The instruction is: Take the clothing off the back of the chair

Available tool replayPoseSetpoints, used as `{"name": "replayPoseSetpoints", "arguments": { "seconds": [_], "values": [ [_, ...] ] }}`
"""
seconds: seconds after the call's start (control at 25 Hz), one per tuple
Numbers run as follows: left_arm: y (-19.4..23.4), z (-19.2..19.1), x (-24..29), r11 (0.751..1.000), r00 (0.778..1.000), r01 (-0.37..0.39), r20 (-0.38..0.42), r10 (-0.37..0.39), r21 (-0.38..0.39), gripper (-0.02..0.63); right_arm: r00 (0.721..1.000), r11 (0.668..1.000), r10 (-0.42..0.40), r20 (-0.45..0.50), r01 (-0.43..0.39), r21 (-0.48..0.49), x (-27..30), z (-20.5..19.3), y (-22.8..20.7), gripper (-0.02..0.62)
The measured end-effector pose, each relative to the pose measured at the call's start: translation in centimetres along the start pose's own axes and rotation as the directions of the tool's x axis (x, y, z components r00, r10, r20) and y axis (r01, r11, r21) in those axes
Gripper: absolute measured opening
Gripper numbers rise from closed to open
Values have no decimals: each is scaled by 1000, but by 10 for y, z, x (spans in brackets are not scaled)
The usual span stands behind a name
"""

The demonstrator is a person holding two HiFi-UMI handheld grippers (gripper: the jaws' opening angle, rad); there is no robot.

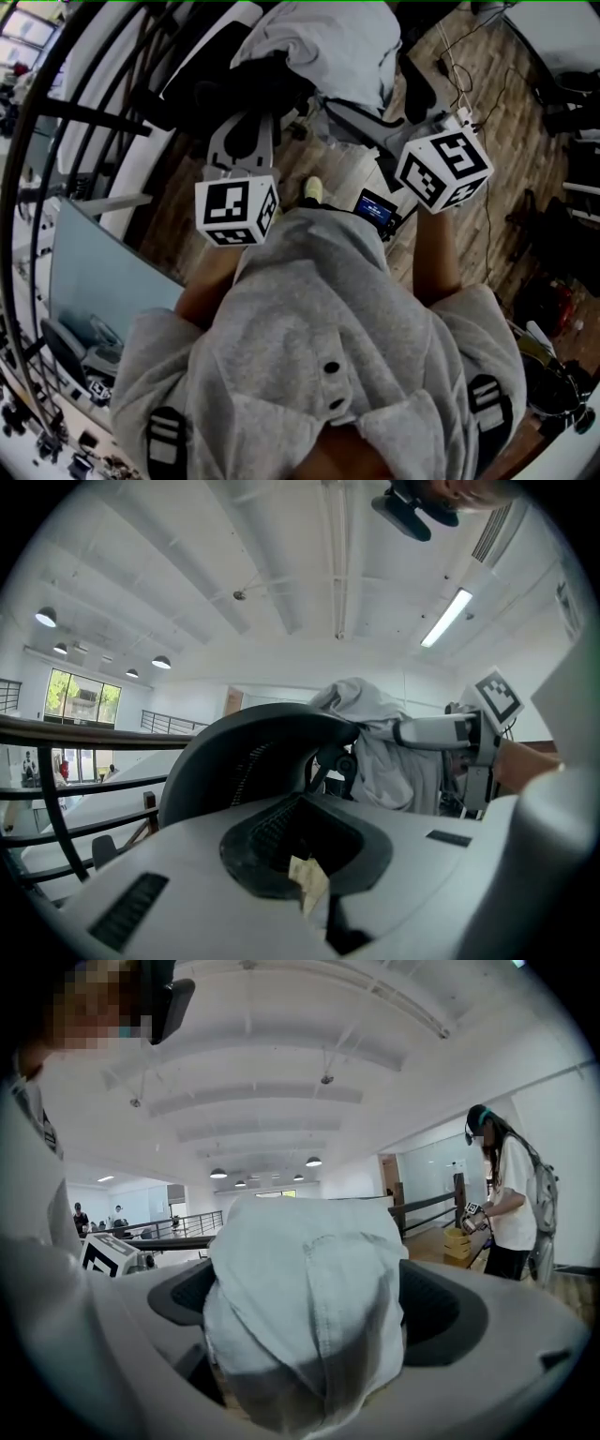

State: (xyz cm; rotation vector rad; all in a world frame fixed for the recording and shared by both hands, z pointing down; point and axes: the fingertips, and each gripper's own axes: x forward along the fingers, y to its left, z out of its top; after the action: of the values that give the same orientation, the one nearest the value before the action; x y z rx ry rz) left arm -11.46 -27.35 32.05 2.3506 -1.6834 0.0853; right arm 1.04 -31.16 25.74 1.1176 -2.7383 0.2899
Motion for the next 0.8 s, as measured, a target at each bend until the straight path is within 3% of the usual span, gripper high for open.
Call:
{"name": "replayPoseSetpoints", "arguments": {
  "seconds": [0.32,0.8],
  "values": [
    [1,-3,10,1000,1000,-13,-9,13,14,9,992,996,77,-99,-81,-34,22,-10,-12,584],
    [12,-7,18,999,999,-50,-16,50,4,9,942,952,242,-235,-277,-132,62,-16,-11,583]
  ]
}}
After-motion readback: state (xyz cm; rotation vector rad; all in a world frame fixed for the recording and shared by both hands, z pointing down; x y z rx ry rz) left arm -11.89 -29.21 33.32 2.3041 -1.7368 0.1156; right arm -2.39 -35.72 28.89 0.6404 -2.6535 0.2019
